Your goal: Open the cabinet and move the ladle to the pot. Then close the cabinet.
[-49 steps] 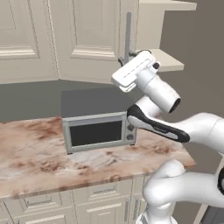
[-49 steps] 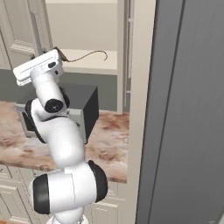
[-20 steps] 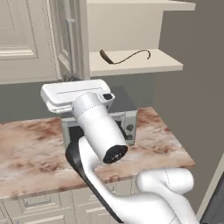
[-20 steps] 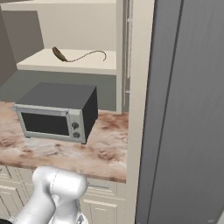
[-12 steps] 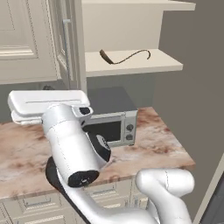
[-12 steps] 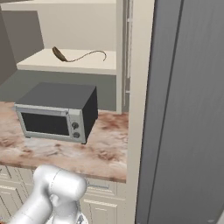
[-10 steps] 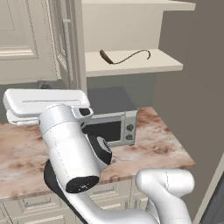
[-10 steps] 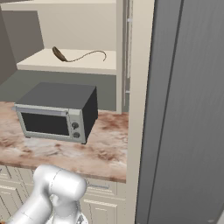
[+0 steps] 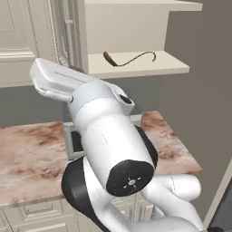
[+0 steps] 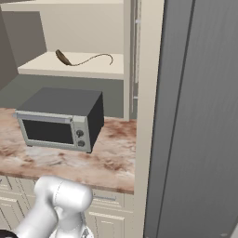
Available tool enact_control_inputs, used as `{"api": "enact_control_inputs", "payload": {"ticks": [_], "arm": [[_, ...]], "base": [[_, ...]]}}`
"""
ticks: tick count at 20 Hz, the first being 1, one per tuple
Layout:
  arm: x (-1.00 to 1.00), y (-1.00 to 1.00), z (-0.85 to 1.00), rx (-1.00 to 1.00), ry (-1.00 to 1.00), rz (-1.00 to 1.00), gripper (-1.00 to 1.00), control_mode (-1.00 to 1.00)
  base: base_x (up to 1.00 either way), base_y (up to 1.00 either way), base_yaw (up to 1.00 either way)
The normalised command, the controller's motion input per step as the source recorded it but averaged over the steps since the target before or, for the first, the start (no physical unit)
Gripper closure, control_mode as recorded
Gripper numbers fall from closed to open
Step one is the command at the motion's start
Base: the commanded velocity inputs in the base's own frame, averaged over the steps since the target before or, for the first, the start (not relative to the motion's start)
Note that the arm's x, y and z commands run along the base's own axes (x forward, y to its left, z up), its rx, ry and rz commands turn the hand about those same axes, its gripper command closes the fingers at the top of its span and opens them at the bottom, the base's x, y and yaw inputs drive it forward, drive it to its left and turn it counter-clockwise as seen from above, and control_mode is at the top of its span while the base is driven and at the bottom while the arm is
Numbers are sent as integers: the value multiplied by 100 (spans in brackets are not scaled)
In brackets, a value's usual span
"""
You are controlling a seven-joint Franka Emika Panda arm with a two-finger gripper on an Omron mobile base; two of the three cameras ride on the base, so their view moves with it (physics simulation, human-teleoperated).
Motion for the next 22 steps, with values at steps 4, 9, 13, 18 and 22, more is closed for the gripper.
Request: {"api": "enact_control_inputs", "payload": {"ticks": [4,9,13,18,22], "arm": [[-8,-100,-2,27,17,-3,100,-100],[-1,-94,-33,34,0,-1,-100,-100],[-8,-70,-12,37,-5,-6,-100,-100],[0,-50,-1,42,-1,-15,-100,-100],[4,-40,0,48,0,-16,-100,-100]], "base": [[0,0,0],[0,0,0],[0,0,0],[0,0,0],[0,0,0]]}}
